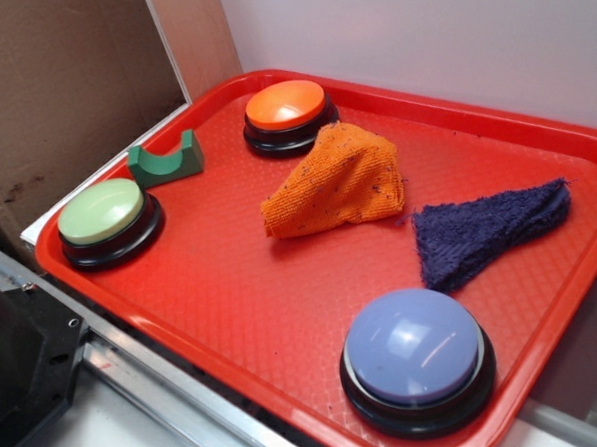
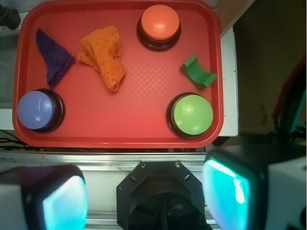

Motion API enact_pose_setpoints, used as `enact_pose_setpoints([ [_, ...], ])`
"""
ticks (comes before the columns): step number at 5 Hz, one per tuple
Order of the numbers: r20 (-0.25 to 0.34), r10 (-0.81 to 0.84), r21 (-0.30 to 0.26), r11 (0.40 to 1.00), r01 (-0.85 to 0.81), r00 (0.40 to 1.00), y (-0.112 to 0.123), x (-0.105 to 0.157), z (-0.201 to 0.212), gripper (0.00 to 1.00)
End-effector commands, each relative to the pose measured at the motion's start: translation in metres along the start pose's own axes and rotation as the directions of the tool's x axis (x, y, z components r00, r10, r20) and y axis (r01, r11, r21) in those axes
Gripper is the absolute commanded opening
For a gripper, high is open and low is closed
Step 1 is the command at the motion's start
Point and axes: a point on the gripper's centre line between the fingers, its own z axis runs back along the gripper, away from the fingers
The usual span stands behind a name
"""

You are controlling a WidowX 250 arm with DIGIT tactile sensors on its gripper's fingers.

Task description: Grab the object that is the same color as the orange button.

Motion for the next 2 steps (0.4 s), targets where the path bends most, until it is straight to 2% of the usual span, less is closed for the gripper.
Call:
enact_pose_setpoints([
  [1,0.000,0.000,0.000,1.000,0.000,1.000,0.000,0.000,0.000,1.00],
  [2,0.013,0.029,0.011,1.000,-0.029,0.999,0.016,0.024,0.003,1.00],
])
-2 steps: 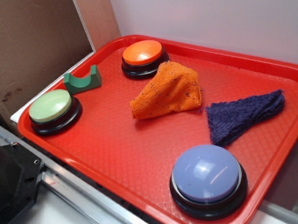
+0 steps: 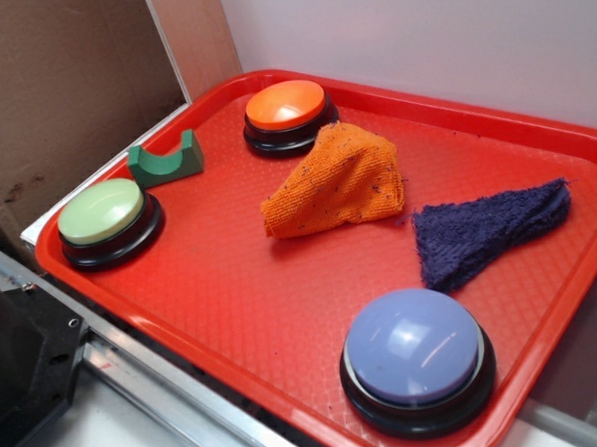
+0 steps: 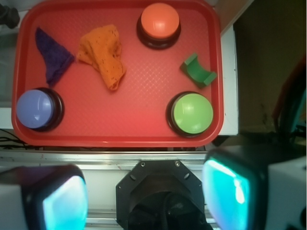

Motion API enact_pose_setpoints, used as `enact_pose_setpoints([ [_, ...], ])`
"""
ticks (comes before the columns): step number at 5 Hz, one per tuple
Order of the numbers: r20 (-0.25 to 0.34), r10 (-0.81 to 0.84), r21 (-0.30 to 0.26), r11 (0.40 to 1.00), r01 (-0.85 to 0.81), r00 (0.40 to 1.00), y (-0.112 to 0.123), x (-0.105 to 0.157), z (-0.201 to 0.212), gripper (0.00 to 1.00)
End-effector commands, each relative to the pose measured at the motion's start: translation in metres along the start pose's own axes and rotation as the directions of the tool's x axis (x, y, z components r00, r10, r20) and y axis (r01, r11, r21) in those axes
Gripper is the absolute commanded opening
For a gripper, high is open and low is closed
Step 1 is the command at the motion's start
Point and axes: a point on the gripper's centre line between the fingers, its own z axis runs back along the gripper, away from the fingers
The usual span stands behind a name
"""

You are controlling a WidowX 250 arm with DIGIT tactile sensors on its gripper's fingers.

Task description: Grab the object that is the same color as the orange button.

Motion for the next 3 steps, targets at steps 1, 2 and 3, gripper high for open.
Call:
enact_pose_setpoints([
  [1,-0.024,-0.008,0.073,0.997,0.009,1.000,0.038,0.075,0.000,1.00],
  [2,0.021,0.007,0.013,1.000,-0.007,1.000,0.053,0.115,0.002,1.00],
  [3,0.029,-0.138,-0.037,0.990,0.139,0.990,0.013,0.154,0.006,1.00],
])
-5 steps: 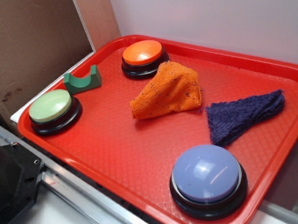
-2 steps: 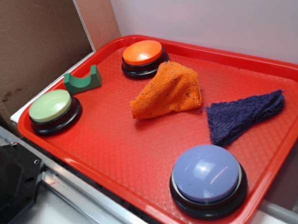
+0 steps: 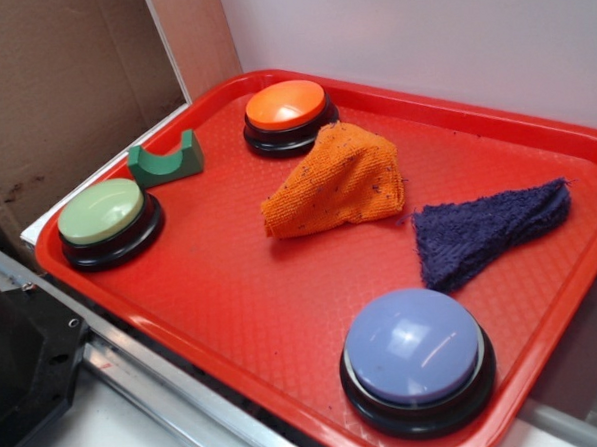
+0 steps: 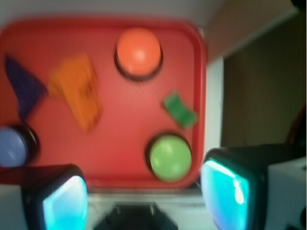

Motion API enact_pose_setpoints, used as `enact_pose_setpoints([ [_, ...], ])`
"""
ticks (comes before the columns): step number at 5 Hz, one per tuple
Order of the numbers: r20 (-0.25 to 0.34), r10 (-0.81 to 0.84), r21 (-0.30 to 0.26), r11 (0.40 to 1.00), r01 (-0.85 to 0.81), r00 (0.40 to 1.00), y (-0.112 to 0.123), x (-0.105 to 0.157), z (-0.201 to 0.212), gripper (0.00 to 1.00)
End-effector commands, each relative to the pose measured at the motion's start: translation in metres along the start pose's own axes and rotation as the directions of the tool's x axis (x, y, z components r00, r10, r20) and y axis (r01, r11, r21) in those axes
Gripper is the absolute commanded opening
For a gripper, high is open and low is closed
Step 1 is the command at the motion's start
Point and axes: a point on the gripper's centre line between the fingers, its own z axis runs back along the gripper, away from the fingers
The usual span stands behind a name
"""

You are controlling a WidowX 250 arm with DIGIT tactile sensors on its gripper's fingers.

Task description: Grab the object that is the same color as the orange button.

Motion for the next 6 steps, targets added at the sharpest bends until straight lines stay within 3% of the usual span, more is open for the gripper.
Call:
enact_pose_setpoints([
  [1,0.074,-0.324,-0.093,0.940,0.330,0.943,-0.093,0.051,0.021,1.00],
  [2,0.038,-0.447,-0.091,0.889,0.449,0.894,-0.144,0.038,0.008,1.00],
  [4,0.038,-0.447,-0.091,0.889,0.449,0.894,-0.144,0.038,0.008,1.00],
  [5,0.053,-0.431,0.032,0.902,0.430,0.901,-0.133,0.029,-0.007,1.00],
  [6,0.000,-0.501,0.012,0.865,0.501,0.865,-0.129,0.063,-0.058,1.00],
])
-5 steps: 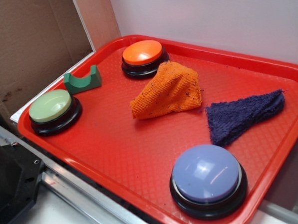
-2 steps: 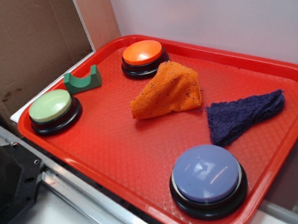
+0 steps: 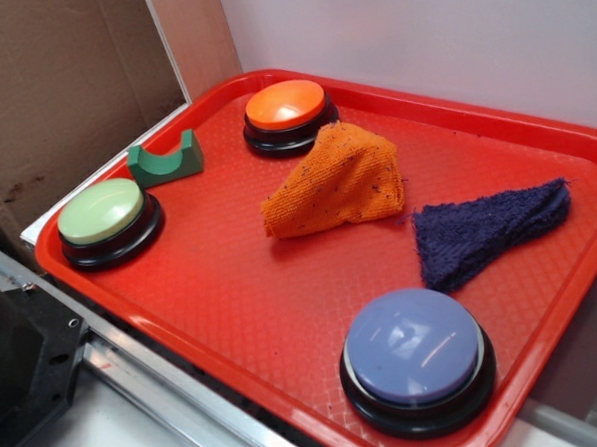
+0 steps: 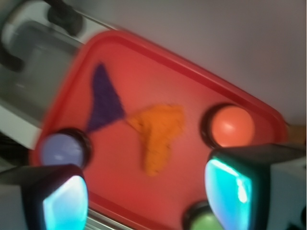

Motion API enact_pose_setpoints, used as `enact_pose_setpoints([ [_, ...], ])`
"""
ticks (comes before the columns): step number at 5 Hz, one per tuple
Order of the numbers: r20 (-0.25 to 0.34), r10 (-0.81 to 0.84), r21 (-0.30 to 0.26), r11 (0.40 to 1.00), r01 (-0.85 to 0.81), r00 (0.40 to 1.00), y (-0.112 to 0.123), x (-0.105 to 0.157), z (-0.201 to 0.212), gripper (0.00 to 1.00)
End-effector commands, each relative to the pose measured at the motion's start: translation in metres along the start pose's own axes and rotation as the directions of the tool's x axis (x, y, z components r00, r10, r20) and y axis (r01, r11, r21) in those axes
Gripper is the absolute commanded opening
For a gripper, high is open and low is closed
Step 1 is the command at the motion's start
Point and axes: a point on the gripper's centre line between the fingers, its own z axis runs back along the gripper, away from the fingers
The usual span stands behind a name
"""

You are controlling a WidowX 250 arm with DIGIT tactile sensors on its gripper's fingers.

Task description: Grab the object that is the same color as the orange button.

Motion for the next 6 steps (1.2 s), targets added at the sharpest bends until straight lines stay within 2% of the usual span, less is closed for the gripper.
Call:
enact_pose_setpoints([
  [1,-0.082,-0.136,-0.050,0.990,0.133,0.987,0.002,0.030,-0.083,1.00],
  [2,-0.136,-0.188,-0.070,0.981,0.180,0.973,0.001,0.032,-0.133,1.00],
  [3,-0.173,-0.195,-0.069,0.980,0.186,0.965,0.001,0.022,-0.147,1.00],
  [4,-0.239,-0.181,-0.042,0.984,0.176,0.954,0.002,-0.002,-0.151,1.00],
  [5,-0.323,-0.139,-0.007,0.989,0.145,0.936,0.017,-0.021,-0.158,1.00],
  [6,-0.388,-0.091,0.040,0.992,0.115,0.917,0.025,-0.027,-0.181,0.00],
])
